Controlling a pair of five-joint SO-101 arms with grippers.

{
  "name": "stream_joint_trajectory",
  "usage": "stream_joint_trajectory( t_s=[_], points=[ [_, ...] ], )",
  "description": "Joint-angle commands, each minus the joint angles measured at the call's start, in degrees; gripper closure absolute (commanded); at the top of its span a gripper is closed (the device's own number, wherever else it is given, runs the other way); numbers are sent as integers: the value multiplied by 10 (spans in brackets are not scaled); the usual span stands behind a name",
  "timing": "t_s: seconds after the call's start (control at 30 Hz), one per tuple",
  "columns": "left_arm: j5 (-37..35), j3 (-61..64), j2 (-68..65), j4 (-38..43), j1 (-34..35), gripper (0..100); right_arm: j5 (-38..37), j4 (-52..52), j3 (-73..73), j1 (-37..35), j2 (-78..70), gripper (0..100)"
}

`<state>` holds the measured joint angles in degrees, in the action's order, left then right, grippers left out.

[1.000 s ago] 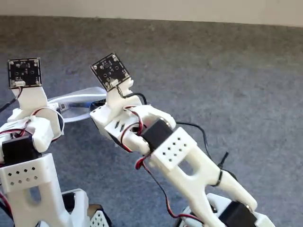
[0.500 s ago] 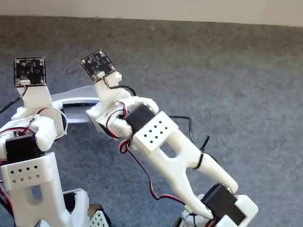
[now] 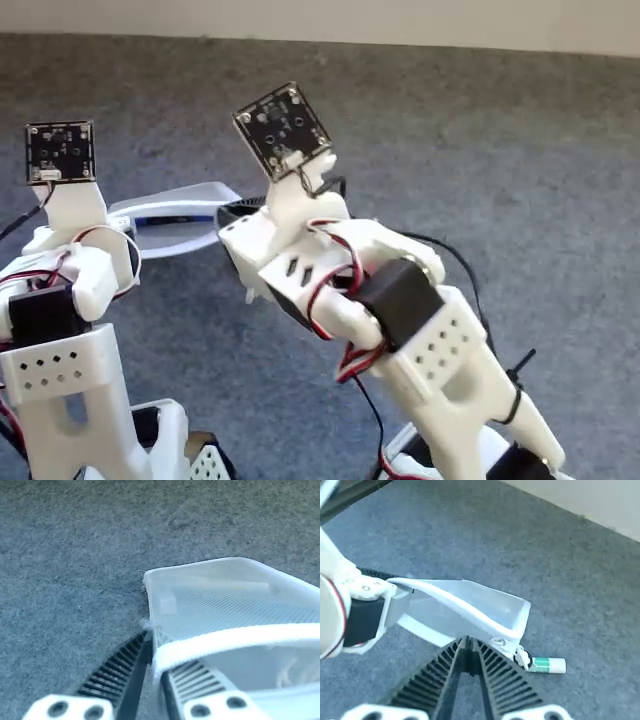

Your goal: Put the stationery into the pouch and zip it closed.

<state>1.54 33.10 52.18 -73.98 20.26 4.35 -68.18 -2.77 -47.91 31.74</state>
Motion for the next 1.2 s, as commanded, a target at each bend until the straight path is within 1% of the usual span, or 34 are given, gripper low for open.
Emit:
stream_joint_trajectory(
  t_s=[0.0, 0.2, 0.3, 0.4, 0.47, 0.7, 0.9, 1.07, 1.17],
  points=[
    [2, -9, 7, 4, 38, 992, 1, -22, 33, 15, 24, 988],
    [1, -10, 7, 4, 105, 993, 9, -39, 23, 65, 22, 988],
    [-6, -10, 7, 4, 124, 993, 69, -46, -4, 92, 7, 973],
    [-18, -10, 7, 4, 136, 992, 109, -46, -16, 101, -22, 897],
    [-18, -10, 7, 4, 139, 992, 124, -46, -18, 101, -50, 863],
    [-17, -9, 7, 4, 149, 991, 193, -41, -13, 103, -185, 857],
    [-17, -6, 7, 4, 149, 992, 198, 31, 2, 103, -310, 857],
    [-17, -6, 7, 4, 148, 992, 254, 68, 41, 104, -389, 856],
    [-17, -6, 7, 3, 148, 992, 286, 68, 84, 114, -442, 856]
  ],
)
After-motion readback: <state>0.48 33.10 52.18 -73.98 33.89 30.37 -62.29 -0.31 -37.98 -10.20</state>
